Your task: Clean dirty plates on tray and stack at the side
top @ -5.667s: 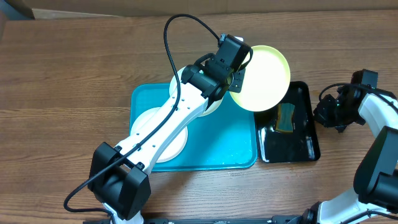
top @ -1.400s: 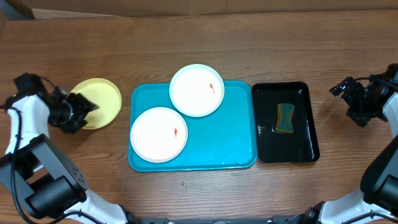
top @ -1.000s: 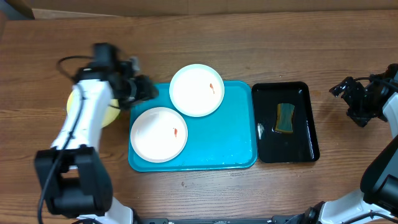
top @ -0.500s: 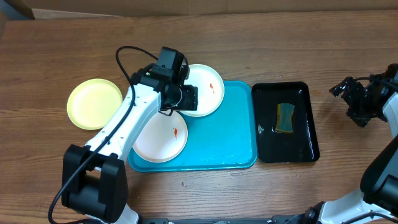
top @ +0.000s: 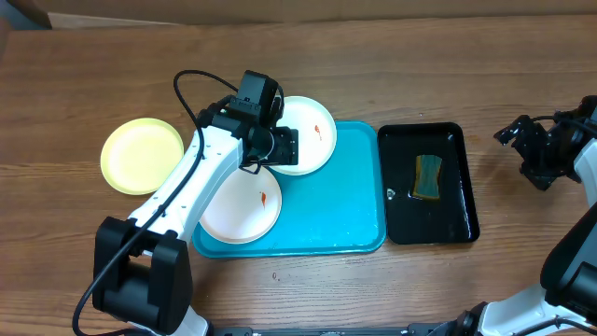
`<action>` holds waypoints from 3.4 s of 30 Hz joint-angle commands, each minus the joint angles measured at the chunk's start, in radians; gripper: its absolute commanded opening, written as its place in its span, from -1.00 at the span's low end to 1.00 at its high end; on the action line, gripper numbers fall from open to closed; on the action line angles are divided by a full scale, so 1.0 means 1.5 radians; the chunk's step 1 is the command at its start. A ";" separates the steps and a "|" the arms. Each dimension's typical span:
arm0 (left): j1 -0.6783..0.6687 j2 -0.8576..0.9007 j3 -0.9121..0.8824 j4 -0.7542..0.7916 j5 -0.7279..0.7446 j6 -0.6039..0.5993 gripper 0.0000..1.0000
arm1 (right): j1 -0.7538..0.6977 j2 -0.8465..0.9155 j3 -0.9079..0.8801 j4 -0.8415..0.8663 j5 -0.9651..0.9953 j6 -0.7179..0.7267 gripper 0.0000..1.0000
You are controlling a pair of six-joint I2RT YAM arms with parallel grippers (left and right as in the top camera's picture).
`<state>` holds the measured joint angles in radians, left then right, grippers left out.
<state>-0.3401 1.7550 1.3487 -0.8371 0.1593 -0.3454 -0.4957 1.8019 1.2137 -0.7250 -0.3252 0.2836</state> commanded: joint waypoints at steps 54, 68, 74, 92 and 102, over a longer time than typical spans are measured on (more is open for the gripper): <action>0.080 -0.010 0.008 0.000 -0.146 -0.009 0.94 | 0.000 -0.016 0.011 0.004 0.001 -0.001 1.00; 0.080 -0.011 0.008 0.023 -0.173 0.021 0.92 | 0.000 -0.016 0.011 0.004 0.001 -0.001 1.00; 0.080 -0.011 0.015 0.024 -0.206 0.021 0.89 | 0.000 -0.016 0.011 0.004 0.001 -0.001 1.00; 0.135 -0.011 0.015 0.032 -0.178 0.034 0.80 | 0.000 -0.016 0.011 0.004 0.001 -0.001 1.00; 0.126 -0.002 0.014 0.032 -0.135 0.021 0.41 | 0.000 -0.016 0.011 0.011 0.001 -0.001 1.00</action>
<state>-0.1379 1.7550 1.3487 -0.7925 -0.1013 -0.3122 -0.4961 1.8019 1.2137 -0.7223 -0.3252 0.2840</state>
